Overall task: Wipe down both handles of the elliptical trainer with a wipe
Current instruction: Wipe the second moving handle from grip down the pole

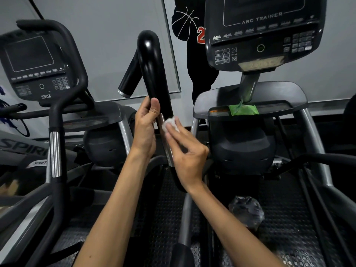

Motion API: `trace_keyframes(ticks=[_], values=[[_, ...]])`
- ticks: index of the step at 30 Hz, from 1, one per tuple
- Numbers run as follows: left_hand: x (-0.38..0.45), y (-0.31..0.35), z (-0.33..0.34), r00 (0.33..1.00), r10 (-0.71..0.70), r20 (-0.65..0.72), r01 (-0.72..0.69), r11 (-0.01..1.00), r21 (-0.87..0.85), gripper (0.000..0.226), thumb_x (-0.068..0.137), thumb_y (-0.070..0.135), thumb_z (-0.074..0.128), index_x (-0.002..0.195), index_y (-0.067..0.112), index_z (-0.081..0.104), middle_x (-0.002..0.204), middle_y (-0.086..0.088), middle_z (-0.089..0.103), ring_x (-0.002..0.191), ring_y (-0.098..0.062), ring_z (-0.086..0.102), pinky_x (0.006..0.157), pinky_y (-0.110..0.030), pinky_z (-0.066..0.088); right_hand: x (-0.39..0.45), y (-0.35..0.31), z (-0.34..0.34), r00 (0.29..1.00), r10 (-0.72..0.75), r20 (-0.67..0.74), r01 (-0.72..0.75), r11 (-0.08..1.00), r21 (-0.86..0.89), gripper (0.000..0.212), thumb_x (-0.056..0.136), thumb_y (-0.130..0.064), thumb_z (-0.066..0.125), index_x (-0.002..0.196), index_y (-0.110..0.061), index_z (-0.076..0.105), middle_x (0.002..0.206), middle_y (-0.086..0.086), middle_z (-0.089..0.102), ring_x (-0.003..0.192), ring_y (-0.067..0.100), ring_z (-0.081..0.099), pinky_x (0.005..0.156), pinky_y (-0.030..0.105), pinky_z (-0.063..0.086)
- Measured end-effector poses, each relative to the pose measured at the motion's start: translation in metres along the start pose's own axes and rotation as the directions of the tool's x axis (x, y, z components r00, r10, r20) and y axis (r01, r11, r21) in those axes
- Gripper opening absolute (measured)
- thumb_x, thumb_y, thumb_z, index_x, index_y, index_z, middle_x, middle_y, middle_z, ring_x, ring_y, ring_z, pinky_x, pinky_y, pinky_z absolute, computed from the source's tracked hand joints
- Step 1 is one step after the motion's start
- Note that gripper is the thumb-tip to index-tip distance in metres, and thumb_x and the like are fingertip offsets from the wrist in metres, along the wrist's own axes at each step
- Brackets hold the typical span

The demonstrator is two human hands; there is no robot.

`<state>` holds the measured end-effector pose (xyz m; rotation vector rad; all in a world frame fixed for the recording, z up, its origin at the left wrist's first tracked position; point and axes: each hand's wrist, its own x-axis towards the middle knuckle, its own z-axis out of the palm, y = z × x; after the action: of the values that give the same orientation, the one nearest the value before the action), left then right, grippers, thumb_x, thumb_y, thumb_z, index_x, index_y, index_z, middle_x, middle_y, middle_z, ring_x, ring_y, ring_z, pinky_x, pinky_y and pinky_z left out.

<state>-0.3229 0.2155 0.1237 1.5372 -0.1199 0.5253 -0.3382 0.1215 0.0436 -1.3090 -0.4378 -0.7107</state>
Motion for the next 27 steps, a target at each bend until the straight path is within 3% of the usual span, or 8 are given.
trace_keyframes(ticks=[2, 5, 10, 16, 20, 22, 25, 27], values=[[-0.002, 0.004, 0.004, 1.000, -0.001, -0.008, 0.001, 1.000, 0.030, 0.031, 0.108, 0.019, 0.044, 0.086, 0.006, 0.061, 0.068, 0.022, 0.057, 0.067, 0.007, 0.051, 0.073, -0.014, 0.040, -0.008, 0.008, -0.006, 0.999, 0.034, -0.039, -0.034, 0.999, 0.001, 0.026, 0.089, -0.002, 0.076, 0.115, -0.002, 0.075, 0.120, 0.008, 0.073, 0.117, 0.013, 0.069, 0.102, 0.033, 0.055], [-0.003, 0.007, 0.007, 1.000, -0.005, 0.016, 0.005, 1.000, 0.005, 0.051, 0.108, 0.017, 0.042, 0.067, 0.035, 0.066, 0.061, 0.023, 0.053, 0.060, 0.006, 0.048, 0.065, -0.011, 0.039, 0.003, 0.005, -0.001, 0.989, 0.114, -0.096, -0.107, 0.991, 0.078, 0.026, 0.088, -0.002, 0.076, 0.114, -0.002, 0.075, 0.116, 0.006, 0.075, 0.113, 0.011, 0.071, 0.099, 0.031, 0.056], [-0.004, 0.012, 0.010, 1.000, -0.024, 0.015, 0.024, 0.999, -0.042, 0.056, 0.108, 0.018, 0.043, 0.062, 0.039, 0.067, 0.061, 0.024, 0.051, 0.059, 0.006, 0.047, 0.065, -0.011, 0.039, -0.008, 0.001, 0.006, 0.997, -0.040, -0.067, 0.037, 0.998, -0.054, 0.026, 0.090, -0.002, 0.075, 0.116, -0.003, 0.075, 0.123, 0.011, 0.071, 0.120, 0.014, 0.068, 0.102, 0.034, 0.055], [-0.006, 0.013, 0.010, 1.000, -0.013, -0.005, 0.013, 1.000, -0.028, 0.044, 0.108, 0.019, 0.043, 0.069, 0.030, 0.058, 0.060, 0.021, 0.051, 0.057, 0.004, 0.048, 0.061, -0.011, 0.039, 0.008, -0.004, 0.000, 0.970, 0.234, -0.069, -0.225, 0.967, 0.118, 0.027, 0.094, -0.008, 0.071, 0.121, -0.010, 0.072, 0.115, -0.008, 0.074, 0.109, 0.004, 0.071, 0.087, 0.016, 0.054], [-0.006, 0.014, 0.010, 1.000, -0.023, -0.006, 0.023, 0.999, -0.032, 0.051, 0.107, 0.020, 0.044, 0.063, 0.035, 0.062, 0.058, 0.022, 0.050, 0.055, 0.005, 0.046, 0.059, -0.010, 0.038, 0.000, -0.009, 0.009, 0.996, 0.055, -0.072, -0.055, 0.998, 0.009, 0.029, 0.095, -0.005, 0.070, 0.124, -0.005, 0.071, 0.129, 0.006, 0.069, 0.124, 0.012, 0.064, 0.104, 0.030, 0.053], [-0.006, 0.015, 0.009, 1.000, -0.027, -0.004, 0.027, 0.999, -0.025, 0.049, 0.107, 0.020, 0.044, 0.064, 0.035, 0.062, 0.060, 0.022, 0.050, 0.057, 0.005, 0.046, 0.061, -0.011, 0.038, -0.015, 0.004, 0.002, 0.999, 0.001, -0.045, -0.003, 0.999, -0.045, 0.029, 0.093, -0.004, 0.072, 0.122, -0.006, 0.072, 0.127, 0.006, 0.070, 0.122, 0.014, 0.066, 0.104, 0.034, 0.053], [-0.006, 0.013, 0.008, 0.999, -0.029, -0.014, 0.029, 1.000, -0.009, 0.045, 0.107, 0.024, 0.046, 0.066, 0.034, 0.061, 0.061, 0.020, 0.051, 0.059, 0.003, 0.047, 0.063, -0.013, 0.039, -0.010, 0.015, -0.008, 0.977, 0.199, -0.078, -0.198, 0.980, 0.027, 0.026, 0.094, -0.010, 0.072, 0.120, -0.008, 0.073, 0.117, -0.003, 0.074, 0.111, 0.006, 0.070, 0.096, 0.029, 0.057], [-0.006, 0.012, 0.008, 1.000, -0.028, -0.008, 0.028, 1.000, -0.013, 0.043, 0.107, 0.025, 0.047, 0.067, 0.033, 0.061, 0.063, 0.019, 0.051, 0.059, 0.003, 0.047, 0.063, -0.016, 0.039, 0.002, 0.008, -0.003, 0.966, 0.240, -0.100, -0.235, 0.970, 0.066, 0.025, 0.094, -0.010, 0.072, 0.119, -0.007, 0.073, 0.116, -0.002, 0.074, 0.112, 0.005, 0.070, 0.095, 0.021, 0.054]])
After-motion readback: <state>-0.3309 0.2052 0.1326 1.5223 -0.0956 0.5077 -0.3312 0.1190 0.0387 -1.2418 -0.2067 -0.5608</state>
